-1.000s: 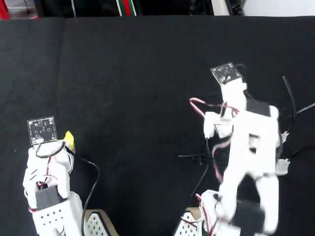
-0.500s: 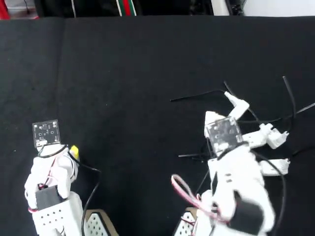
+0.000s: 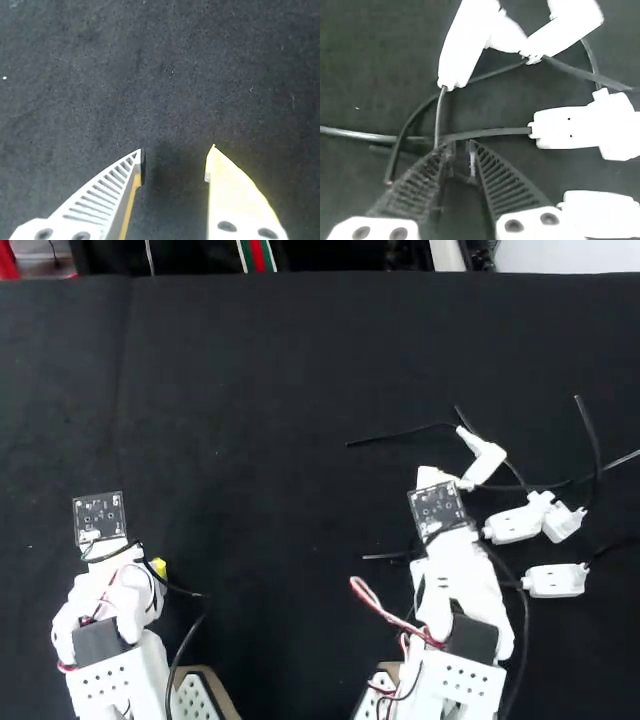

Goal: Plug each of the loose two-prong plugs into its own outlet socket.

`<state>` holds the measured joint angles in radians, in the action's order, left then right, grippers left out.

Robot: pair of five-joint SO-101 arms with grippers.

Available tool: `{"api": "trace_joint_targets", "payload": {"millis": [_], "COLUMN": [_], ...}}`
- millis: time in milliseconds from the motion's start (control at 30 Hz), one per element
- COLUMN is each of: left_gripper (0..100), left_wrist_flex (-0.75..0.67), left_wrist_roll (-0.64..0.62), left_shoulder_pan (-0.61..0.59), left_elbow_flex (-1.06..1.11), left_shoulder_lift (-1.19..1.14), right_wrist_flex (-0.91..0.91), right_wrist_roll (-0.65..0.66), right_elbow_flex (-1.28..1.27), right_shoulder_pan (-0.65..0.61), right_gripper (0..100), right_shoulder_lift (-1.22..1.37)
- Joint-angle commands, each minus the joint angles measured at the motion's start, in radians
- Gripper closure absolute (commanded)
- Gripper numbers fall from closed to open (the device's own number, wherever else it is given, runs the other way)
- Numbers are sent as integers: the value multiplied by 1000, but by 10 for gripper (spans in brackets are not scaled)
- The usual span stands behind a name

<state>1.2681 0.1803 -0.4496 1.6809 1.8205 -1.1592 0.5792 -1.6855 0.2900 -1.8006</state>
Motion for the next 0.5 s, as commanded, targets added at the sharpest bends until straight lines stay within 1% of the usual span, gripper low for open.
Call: {"api": "trace_joint_targets", "payload": {"millis": [0,33,467], "left_gripper": [788,788,788], "left_wrist_flex": [5,5,5], "left_wrist_roll": [2,2,2], "left_shoulder_pan": [7,7,7], "left_elbow_flex": [18,18,18], "left_shoulder_lift": [2,2,2], "right_wrist_flex": [-124,-157,-147], "right_wrist_roll": [-2,2,2], "right_elbow_flex": [-1,-1,-1], "right_shoulder_pan": [14,15,15], "right_gripper": [966,966,966], "right_shoulder_lift": [-62,-70,-64]}}
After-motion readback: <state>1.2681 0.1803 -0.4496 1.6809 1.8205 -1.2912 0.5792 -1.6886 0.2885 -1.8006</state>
